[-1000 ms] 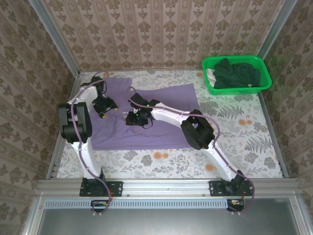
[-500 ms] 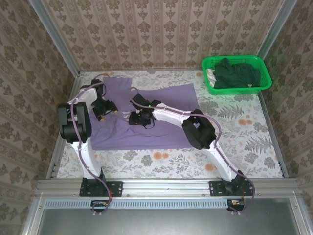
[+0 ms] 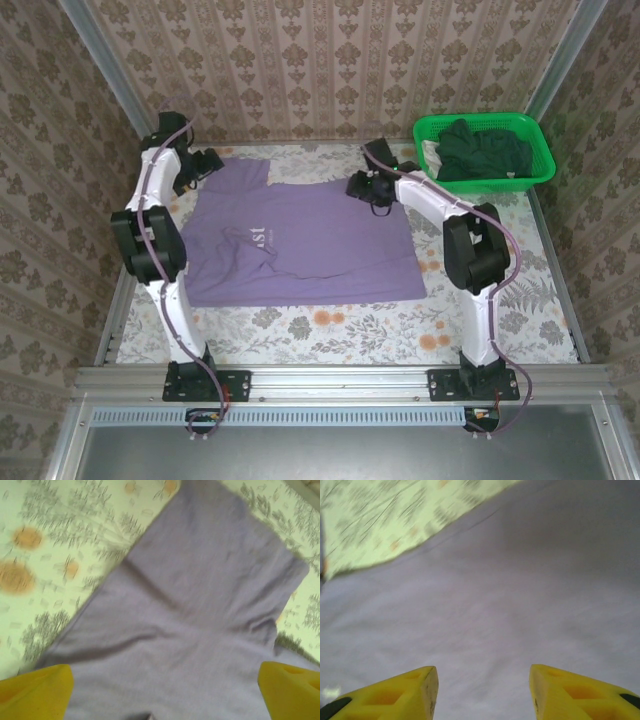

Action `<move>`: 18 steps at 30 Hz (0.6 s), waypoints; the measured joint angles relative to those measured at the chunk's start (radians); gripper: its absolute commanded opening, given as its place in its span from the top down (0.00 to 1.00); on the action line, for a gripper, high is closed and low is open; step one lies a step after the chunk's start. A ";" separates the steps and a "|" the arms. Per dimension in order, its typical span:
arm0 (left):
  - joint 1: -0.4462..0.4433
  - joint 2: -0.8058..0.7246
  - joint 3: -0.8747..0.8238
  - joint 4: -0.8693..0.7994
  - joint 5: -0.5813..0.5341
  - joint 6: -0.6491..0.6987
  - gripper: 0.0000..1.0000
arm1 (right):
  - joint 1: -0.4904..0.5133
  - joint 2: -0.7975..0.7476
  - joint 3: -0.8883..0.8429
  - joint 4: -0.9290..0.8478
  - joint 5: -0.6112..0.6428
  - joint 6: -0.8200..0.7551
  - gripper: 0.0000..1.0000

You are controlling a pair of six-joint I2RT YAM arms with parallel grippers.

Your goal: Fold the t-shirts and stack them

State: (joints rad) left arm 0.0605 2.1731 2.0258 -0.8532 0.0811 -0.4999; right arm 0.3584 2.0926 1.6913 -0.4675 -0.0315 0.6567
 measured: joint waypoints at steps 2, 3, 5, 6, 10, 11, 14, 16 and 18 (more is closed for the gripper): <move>0.001 0.102 0.115 -0.003 0.014 0.024 0.07 | -0.037 0.018 0.020 -0.012 0.013 -0.036 0.44; 0.001 0.150 0.166 -0.005 0.020 0.034 0.07 | -0.049 0.033 0.040 -0.018 0.019 -0.054 0.43; 0.001 0.262 0.277 -0.011 0.032 0.058 0.08 | -0.070 0.076 0.101 -0.031 0.030 -0.091 0.41; 0.001 0.305 0.319 -0.012 0.035 0.067 0.09 | -0.077 0.096 0.132 -0.037 0.035 -0.107 0.41; 0.000 0.459 0.477 -0.006 0.059 0.094 0.12 | -0.102 0.182 0.246 -0.055 0.065 -0.176 0.39; 0.001 0.485 0.500 0.002 0.064 0.097 0.13 | -0.107 0.204 0.273 -0.061 0.072 -0.190 0.39; 0.001 0.530 0.550 0.042 0.070 0.105 0.14 | -0.121 0.264 0.345 -0.077 0.087 -0.220 0.39; 0.001 0.545 0.570 0.079 0.069 0.105 0.15 | -0.128 0.286 0.365 -0.084 0.095 -0.236 0.39; 0.001 0.561 0.597 0.123 0.069 0.104 0.16 | -0.135 0.299 0.371 -0.089 0.105 -0.244 0.39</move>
State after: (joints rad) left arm 0.0616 2.7338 2.6232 -0.7303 0.1505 -0.3958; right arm 0.2237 2.3917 2.0621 -0.5564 0.0734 0.4129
